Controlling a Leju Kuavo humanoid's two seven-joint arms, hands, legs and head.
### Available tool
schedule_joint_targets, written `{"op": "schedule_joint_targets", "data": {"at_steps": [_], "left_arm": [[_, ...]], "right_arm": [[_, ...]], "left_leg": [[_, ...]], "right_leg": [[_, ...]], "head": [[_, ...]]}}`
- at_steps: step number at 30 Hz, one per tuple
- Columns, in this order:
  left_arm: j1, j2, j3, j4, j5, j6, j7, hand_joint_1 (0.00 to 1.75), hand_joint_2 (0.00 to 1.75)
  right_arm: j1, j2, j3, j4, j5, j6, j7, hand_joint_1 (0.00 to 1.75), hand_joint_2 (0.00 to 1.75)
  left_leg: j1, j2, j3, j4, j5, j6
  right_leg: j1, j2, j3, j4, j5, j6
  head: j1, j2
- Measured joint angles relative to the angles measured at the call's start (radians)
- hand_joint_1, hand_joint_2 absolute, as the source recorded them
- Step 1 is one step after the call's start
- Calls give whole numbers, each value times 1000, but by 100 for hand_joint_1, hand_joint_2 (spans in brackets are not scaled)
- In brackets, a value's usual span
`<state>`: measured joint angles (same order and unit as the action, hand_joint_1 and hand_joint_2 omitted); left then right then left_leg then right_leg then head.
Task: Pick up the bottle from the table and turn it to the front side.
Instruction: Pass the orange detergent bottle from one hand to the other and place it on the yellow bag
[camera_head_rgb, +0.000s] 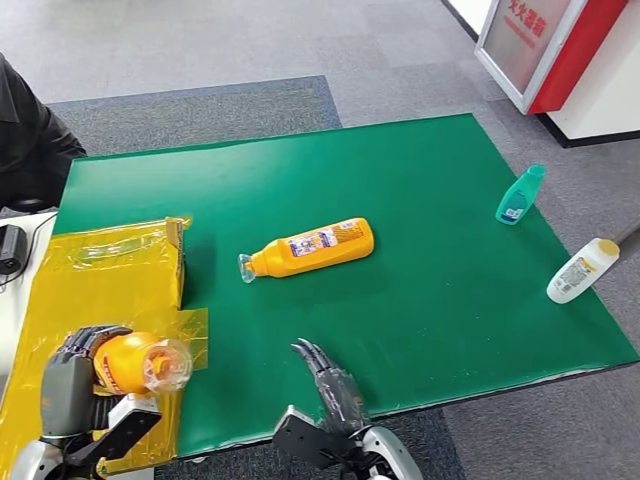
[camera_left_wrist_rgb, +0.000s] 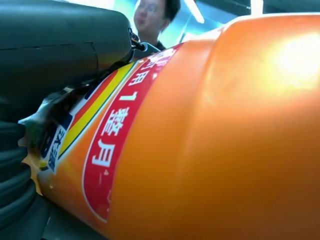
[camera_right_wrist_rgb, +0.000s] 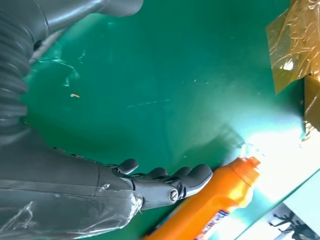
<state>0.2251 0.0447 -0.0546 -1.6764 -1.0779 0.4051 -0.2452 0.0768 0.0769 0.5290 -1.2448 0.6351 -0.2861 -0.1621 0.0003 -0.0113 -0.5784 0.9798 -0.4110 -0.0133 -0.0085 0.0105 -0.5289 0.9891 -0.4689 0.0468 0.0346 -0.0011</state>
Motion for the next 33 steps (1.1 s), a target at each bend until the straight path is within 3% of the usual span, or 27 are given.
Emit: {"op": "schedule_joint_targets", "data": {"at_steps": [9,15,22,28,29,32,33], "left_arm": [[-57,66,16,94,-259,8,167,175,175],[-130,91,11,204,-344,-12,221,175,175],[-250,95,-29,380,-432,-32,274,175,175],[-309,76,-87,486,-465,-49,306,171,175],[-316,73,-95,499,-467,-51,308,155,175],[-336,64,-114,526,-470,-60,315,27,175],[-342,61,-119,533,-467,-66,316,0,175]], "right_arm": [[39,-22,-8,-14,-69,9,-13,0,175],[38,-24,-5,-9,-96,33,-29,0,175],[18,-25,20,31,-120,53,-49,0,175],[6,-26,36,59,-131,57,-50,0,175],[5,-27,38,62,-132,58,-50,0,175],[2,-29,44,70,-134,59,-49,0,175],[1,-30,45,72,-134,59,-48,0,175]], "left_leg": [[0,0,0,0,0,0],[0,0,0,0,0,0],[0,0,0,0,0,0],[0,0,-1,0,0,0],[0,0,-1,0,0,0],[0,0,-1,0,0,0],[0,0,0,0,0,0]], "right_leg": [[0,0,-3,0,0,0],[0,0,-3,0,0,0],[0,0,1,0,1,0],[0,0,1,0,1,0],[0,0,1,0,1,0],[0,0,1,0,1,0],[0,0,1,0,1,0]], "head": [[0,0],[0,0],[0,0],[0,0],[0,0],[0,0],[0,0]]}}
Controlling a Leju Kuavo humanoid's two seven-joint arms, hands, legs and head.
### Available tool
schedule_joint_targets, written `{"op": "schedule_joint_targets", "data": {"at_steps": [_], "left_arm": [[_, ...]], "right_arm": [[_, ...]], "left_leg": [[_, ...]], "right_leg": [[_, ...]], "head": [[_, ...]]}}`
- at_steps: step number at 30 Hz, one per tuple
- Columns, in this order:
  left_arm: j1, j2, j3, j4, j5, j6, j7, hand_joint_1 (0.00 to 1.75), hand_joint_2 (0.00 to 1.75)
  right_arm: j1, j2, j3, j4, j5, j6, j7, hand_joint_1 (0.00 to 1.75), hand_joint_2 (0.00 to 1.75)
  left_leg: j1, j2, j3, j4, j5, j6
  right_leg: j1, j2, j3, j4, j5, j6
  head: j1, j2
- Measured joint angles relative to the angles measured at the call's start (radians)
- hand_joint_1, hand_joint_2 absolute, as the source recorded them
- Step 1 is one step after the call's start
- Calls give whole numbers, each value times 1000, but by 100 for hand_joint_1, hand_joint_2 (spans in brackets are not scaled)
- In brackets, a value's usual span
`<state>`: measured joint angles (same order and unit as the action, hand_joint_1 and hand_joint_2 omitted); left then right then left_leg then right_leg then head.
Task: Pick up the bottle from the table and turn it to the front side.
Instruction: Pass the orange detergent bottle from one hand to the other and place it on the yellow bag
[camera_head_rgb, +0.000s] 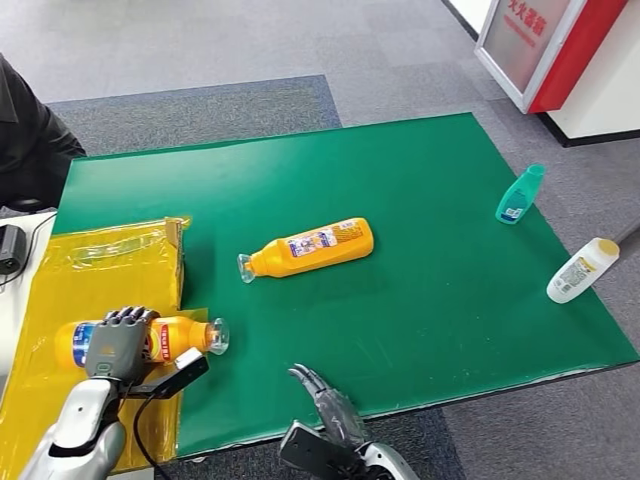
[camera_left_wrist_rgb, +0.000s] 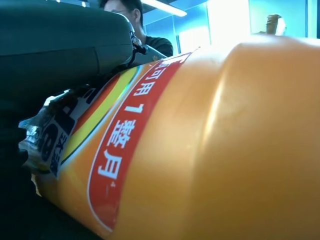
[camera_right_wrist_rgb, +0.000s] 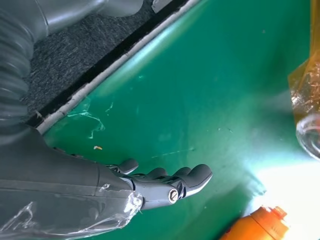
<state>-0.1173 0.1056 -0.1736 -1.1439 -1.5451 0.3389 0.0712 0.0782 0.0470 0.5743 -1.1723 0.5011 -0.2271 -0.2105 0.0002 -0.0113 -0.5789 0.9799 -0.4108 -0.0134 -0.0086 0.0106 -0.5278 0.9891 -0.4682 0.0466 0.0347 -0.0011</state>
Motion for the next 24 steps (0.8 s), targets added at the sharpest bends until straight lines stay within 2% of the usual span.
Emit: {"op": "schedule_joint_targets", "data": {"at_steps": [14,20,24], "left_arm": [[-28,-24,-30,21,102,-69,6,0,175],[-9,-21,-27,-18,342,-177,-87,0,175],[12,-14,-26,-54,399,-204,-108,0,175]], "right_arm": [[-1,-7,10,14,-12,-13,10,0,175],[6,-12,10,12,-18,-37,18,0,175],[12,-16,10,7,-18,-42,19,0,175]], "left_leg": [[0,0,1,0,0,0],[0,0,2,0,0,0],[0,0,3,0,0,0]], "right_leg": [[0,0,2,0,0,1],[0,0,3,0,0,1],[0,0,3,0,0,1]], "head": [[0,0],[0,0],[0,0]]}}
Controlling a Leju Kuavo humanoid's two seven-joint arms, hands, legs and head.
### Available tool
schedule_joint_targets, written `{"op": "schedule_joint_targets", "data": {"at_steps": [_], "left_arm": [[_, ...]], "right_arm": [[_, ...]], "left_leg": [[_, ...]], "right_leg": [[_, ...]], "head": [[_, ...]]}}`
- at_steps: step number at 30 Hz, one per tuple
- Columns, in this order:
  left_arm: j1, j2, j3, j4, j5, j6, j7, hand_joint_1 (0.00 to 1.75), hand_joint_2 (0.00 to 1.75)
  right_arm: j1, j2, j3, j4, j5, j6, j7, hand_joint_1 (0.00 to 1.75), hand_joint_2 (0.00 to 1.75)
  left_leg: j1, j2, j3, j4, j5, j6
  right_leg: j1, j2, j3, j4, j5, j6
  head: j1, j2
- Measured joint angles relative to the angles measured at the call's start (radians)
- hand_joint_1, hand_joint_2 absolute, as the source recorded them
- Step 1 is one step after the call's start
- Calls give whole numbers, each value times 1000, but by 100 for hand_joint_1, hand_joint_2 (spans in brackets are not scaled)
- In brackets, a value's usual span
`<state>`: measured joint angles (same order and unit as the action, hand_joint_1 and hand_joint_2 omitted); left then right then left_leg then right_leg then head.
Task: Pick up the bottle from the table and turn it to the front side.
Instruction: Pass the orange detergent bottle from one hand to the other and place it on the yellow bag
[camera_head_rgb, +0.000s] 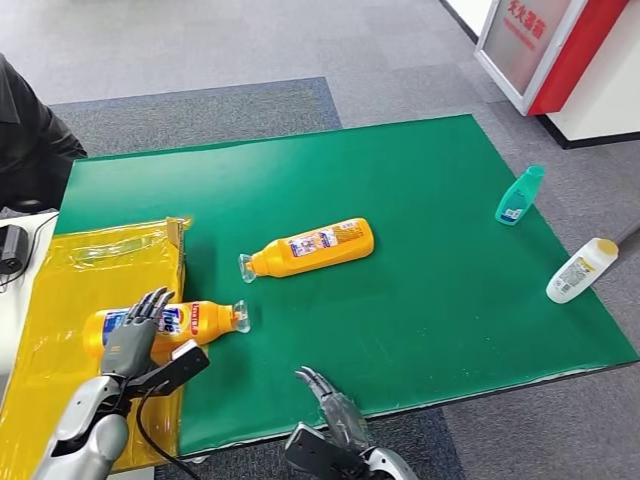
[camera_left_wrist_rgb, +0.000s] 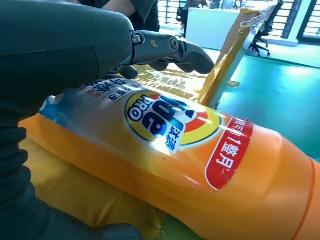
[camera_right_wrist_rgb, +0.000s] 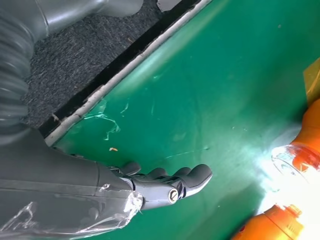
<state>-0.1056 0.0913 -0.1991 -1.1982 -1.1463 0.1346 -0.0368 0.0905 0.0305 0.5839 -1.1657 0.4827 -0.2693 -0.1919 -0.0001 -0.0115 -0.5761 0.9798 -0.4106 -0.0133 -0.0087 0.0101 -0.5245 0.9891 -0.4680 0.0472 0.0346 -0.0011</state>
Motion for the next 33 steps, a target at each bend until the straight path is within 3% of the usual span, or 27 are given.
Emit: {"op": "schedule_joint_targets", "data": {"at_steps": [5,9,13,17,22,25,28,33], "left_arm": [[12,3,1,-20,38,-12,-12,0,175],[61,15,21,-79,245,-62,-95,0,175],[198,31,71,-208,526,-138,-252,0,175],[370,15,153,-346,690,-218,-435,0,175],[483,-116,345,-453,769,-385,-613,0,175],[491,-207,481,-488,827,-468,-629,0,175],[486,-282,602,-507,871,-495,-629,0,175],[470,-364,736,-509,891,-498,-629,0,175]], "right_arm": [[2,-2,0,-2,0,-3,0,0,175],[13,-7,-6,-17,-8,-20,-1,0,175],[46,-27,-24,-73,-35,-28,-20,0,175],[95,-49,-47,-166,-50,-30,-35,0,175],[165,-72,-96,-298,-36,-53,-73,0,175],[207,-81,-133,-377,-22,-66,-107,0,175],[247,-84,-178,-453,-14,-70,-137,0,175],[285,-85,-236,-533,-2,-73,-160,0,175]], "left_leg": [[0,0,0,0,0,0],[0,0,1,0,0,0],[0,1,0,0,-2,-1],[0,1,0,0,-5,0],[0,1,0,0,-7,0],[0,1,0,0,-7,0],[0,1,0,0,-7,0],[0,1,1,0,-7,0]], "right_leg": [[0,0,1,0,0,0],[0,0,2,0,0,0],[0,1,1,0,-2,-1],[0,1,-2,0,-5,-1],[0,1,-4,0,-7,-1],[0,1,-4,0,-7,-1],[0,1,-4,0,-7,-1],[0,1,-3,0,-7,-1]], "head": [[0,0],[0,0],[0,0],[0,0],[0,0],[0,0],[0,0],[0,0]]}}
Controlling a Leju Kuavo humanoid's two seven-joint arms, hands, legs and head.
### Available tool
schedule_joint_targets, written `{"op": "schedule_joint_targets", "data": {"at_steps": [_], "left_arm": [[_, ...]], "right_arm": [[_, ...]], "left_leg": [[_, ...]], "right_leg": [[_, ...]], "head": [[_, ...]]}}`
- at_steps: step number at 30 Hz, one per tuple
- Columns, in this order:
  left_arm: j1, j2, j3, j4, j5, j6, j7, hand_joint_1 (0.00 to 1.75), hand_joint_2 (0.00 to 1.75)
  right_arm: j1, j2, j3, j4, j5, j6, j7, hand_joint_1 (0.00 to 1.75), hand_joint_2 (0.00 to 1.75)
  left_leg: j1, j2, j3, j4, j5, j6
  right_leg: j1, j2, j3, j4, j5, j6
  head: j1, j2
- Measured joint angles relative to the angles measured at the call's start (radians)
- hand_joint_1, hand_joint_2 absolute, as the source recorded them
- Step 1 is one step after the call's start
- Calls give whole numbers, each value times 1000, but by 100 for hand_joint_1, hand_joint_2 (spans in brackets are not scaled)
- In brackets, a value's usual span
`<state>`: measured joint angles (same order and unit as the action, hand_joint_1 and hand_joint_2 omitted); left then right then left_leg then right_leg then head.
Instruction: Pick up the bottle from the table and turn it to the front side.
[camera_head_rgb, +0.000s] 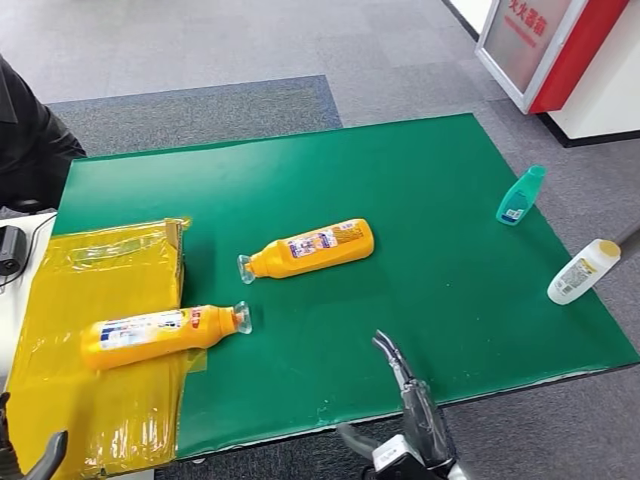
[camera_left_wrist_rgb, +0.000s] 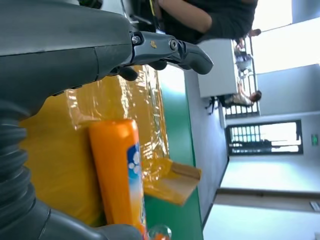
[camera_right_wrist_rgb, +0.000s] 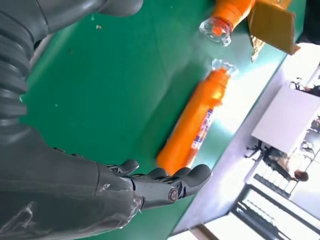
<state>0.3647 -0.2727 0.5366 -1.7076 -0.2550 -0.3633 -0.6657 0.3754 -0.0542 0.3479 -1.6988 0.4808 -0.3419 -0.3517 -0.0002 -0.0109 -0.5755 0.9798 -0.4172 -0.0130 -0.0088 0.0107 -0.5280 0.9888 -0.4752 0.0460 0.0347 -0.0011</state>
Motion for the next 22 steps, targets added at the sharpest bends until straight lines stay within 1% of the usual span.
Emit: {"op": "schedule_joint_targets", "data": {"at_steps": [2,5,8,10,14,17,22], "left_arm": [[-5,-20,32,-2,35,14,0,0,175],[-5,-40,62,-16,114,24,0,0,175],[-2,-51,73,-34,159,14,0,0,175],[-1,-56,75,-39,171,9,0,0,175],[3,-65,75,-43,166,-7,0,0,175],[6,-70,68,-45,128,-19,0,0,175],[13,-74,40,-55,98,0,0,0,175]], "right_arm": [[13,0,-16,-21,4,-9,-20,0,175],[35,0,-42,-59,-10,-28,-72,0,175],[56,1,-71,-101,-40,-34,-129,0,175],[66,4,-88,-122,-53,-32,-151,0,175],[80,15,-116,-147,-67,-17,-173,0,175],[87,31,-138,-157,-71,11,-196,0,175],[95,54,-166,-160,-74,41,-213,0,175]], "left_leg": [[0,0,0,0,0,0],[0,0,0,0,0,0],[0,0,0,0,0,0],[0,0,0,0,0,0],[0,0,0,0,0,0],[0,0,1,0,0,0],[0,0,1,0,0,0]], "right_leg": [[0,0,0,0,0,0],[0,0,1,0,0,0],[0,0,1,0,0,0],[0,0,1,0,0,0],[0,0,0,0,0,0],[0,0,0,0,0,0],[0,0,0,0,0,0]], "head": [[0,0],[0,0],[0,0],[0,0],[0,0],[0,0],[0,0]]}}
